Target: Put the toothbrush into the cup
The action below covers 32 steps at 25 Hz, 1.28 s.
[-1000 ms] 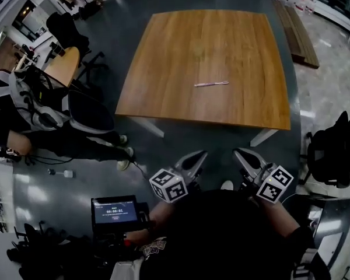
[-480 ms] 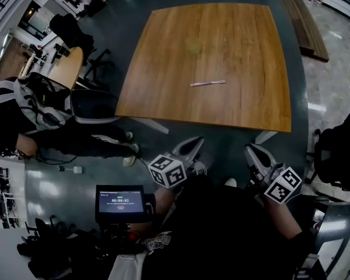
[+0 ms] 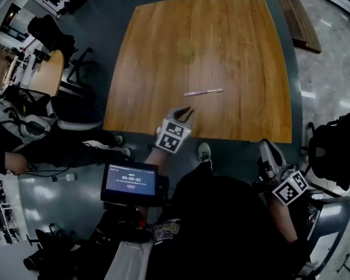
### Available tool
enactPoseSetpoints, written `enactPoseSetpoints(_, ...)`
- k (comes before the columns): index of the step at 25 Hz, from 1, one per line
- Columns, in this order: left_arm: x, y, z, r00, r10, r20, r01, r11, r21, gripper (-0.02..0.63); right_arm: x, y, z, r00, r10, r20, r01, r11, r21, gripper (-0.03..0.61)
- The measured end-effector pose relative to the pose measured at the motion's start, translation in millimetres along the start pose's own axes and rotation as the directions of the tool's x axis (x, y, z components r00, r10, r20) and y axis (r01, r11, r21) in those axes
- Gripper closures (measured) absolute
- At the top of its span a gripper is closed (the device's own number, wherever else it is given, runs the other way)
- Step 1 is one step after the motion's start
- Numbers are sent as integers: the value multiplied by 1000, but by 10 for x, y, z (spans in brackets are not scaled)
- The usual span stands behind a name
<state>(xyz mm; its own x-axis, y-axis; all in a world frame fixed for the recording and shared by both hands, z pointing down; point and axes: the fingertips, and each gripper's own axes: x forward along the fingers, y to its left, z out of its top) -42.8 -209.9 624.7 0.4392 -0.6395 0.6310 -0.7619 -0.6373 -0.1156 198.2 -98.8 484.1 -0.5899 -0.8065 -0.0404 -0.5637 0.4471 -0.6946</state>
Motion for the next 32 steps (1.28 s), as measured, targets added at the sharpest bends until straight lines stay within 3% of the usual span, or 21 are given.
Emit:
enactPoseSetpoints(2, 320, 227, -111, 996, 6, -91, 8, 988, 151, 551, 165, -52, 54, 999, -44, -3, 44, 999, -15, 572)
enactPoseSetpoints(4, 611, 358, -203, 986, 4, -166, 46, 955, 292, 549, 307, -102, 70, 996, -91, -11, 91, 996, -21, 572)
enactPoseSetpoints(7, 968, 441, -359, 966, -6, -260, 131, 875, 466, 540, 468, -144, 15, 987, -157, -19, 156, 987, -20, 572)
enactPoseSetpoints(9, 1135, 455, -435, 953, -29, -301, 194, 823, 533, 533, 580, -142, -17, 982, -189, -22, 188, 982, -27, 572)
enactPoseSetpoints(11, 1231, 438, -479, 943, -60, -326, 244, 792, 560, 534, 666, -149, -27, 976, -216, -21, 215, 976, -24, 572)
enactPoseSetpoints(14, 1291, 370, -562, 928, -90, -361, 294, 772, 564, 534, 713, -199, -35, 969, -246, -14, 246, 969, -2, 572)
enactPoseSetpoints(19, 1323, 319, -576, 921, -128, -368, 317, 795, 518, 552, 814, -252, -3, 970, -241, -29, 241, 970, -6, 572)
enactPoseSetpoints(21, 1323, 327, -561, 925, -130, -356, 302, 821, 485, 554, 863, -289, 12, 972, -232, -41, 232, 973, -1, 572)
enactPoseSetpoints(23, 1291, 360, -484, 939, -135, -317, 265, 871, 414, 555, 939, -340, 32, 976, -212, -56, 213, 977, 11, 572)
enactPoseSetpoints(25, 1218, 431, -340, 958, -146, -247, 215, 935, 281, 555, 1068, -381, 66, 982, -173, -75, 176, 984, 24, 572)
enactPoseSetpoints(27, 1086, 499, -153, 973, -172, -152, 187, 978, 94, 555, 1256, -395, 91, 987, -119, -104, 122, 992, 32, 572)
enactPoseSetpoints(28, 985, 511, -39, 977, -191, -96, 191, 981, -17, 555, 1364, -389, 98, 989, -88, -122, 92, 995, 31, 572)
enactPoseSetpoints(29, 860, 505, 106, 976, -215, -27, 210, 969, -134, 555, 1475, -376, 106, 988, -56, -140, 61, 998, 25, 572)
enactPoseSetpoints(30, 720, 488, 275, 970, -236, 57, 243, 938, -247, 555, 1587, -356, 116, 987, -26, -158, 29, 999, 16, 572)
enactPoseSetpoints(32, 435, 445, 628, 936, -252, 246, 336, 846, -413, 555, 1817, -302, 147, 982, 28, -185, -30, 1000, -8, 572)
